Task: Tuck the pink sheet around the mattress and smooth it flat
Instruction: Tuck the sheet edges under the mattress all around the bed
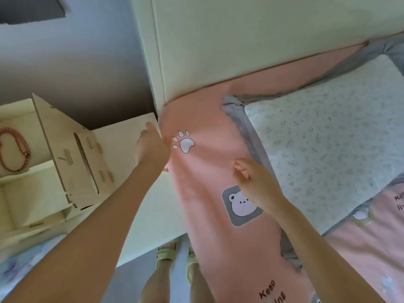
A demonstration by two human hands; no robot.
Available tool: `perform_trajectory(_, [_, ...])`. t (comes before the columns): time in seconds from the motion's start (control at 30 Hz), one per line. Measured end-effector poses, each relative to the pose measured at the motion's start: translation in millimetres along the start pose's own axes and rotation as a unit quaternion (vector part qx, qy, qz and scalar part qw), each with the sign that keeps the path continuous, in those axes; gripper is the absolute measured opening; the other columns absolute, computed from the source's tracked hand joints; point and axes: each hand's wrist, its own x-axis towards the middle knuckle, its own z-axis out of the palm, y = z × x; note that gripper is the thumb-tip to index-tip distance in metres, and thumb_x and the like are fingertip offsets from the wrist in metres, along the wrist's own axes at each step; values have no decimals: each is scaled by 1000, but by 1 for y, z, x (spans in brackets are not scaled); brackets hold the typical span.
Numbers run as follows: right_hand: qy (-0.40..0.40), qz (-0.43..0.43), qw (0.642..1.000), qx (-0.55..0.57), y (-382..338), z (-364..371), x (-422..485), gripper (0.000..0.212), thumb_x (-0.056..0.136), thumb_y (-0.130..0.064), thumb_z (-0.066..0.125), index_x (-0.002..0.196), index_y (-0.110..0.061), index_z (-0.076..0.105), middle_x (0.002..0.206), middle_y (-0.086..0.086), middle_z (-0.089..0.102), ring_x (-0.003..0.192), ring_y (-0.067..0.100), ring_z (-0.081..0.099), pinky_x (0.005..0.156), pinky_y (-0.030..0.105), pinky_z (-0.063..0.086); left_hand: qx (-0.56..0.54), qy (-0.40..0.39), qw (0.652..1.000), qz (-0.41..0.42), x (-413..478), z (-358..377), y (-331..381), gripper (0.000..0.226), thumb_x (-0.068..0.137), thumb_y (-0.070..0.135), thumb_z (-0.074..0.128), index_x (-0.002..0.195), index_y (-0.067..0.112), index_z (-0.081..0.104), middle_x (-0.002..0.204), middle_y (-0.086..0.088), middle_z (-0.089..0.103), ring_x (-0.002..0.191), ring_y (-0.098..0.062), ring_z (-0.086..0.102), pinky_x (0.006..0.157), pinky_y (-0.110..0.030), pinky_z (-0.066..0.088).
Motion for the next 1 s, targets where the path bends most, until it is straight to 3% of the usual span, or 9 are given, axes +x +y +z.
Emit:
perform_trajectory(0.17, [14,97,993,-62,63,11,-83,28,96,-30,48,118,-17,59,118,-3,63,101,16,60,85,27,42,86,-4,995,41,-65,30,-5,46,96,35,44,115,-6,44,114,-24,56,101,-39,58,75,-39,43])
perform_trajectory(0.27, [-51,196,976,-76,118,33,-151,33,96,-37,46,118,-16,58,115,1,63,103,20,59,85,29,43,140,-137,980,38,-137,62,-31,53,97,46,36,94,-2,56,93,-20,63,95,-36,62,72,-33,44])
perform_trajectory(0.33, [-87,258,961,-48,156,53,-206,31,96,-39,43,97,-14,61,97,5,63,90,19,59,74,25,40,119,-278,953,-33,-191,90,-53,52,93,51,42,69,6,50,79,-14,60,89,-32,64,77,-32,51])
perform_trajectory(0.43, [-30,352,933,74,201,91,-271,43,96,-35,45,59,-14,45,61,3,49,56,13,45,59,25,33,-100,-389,881,-248,-244,133,-96,33,84,41,66,84,13,49,92,-8,54,90,-25,57,80,-35,53])
perform_trajectory(0.57, [43,581,667,465,268,149,-353,37,95,-33,53,72,-4,52,66,16,53,58,26,52,54,31,47,-278,-333,827,-358,-308,206,-131,21,71,17,73,85,17,59,102,-4,51,87,-19,49,63,-27,47])
perform_trajectory(0.7, [69,587,406,697,313,196,-399,27,90,-26,56,105,-4,55,90,15,60,69,30,64,49,37,54,-325,-336,794,-389,-354,251,-133,22,83,-8,46,91,11,55,83,-7,53,68,-21,53,42,-18,48])
perform_trajectory(0.8, [157,566,323,742,333,218,-419,34,90,-20,57,119,-3,52,125,11,51,89,33,58,50,35,55,-272,-316,844,-337,-374,262,-129,14,84,-7,51,85,6,53,65,-10,50,52,-18,44,38,-17,37])
perform_trajectory(0.9, [194,550,248,774,341,235,-441,45,88,-26,60,128,-8,46,135,13,51,103,29,59,88,40,50,-212,-272,896,-281,-385,249,-131,16,87,0,56,74,7,50,41,-5,52,30,-11,41,34,-14,32])
perform_trajectory(1.0, [215,538,245,777,342,249,-470,47,91,-32,55,131,-13,40,141,15,42,122,31,49,107,48,34,-139,-304,919,-209,-393,220,-126,13,88,4,53,75,4,53,35,-1,54,26,-8,43,30,-9,27])
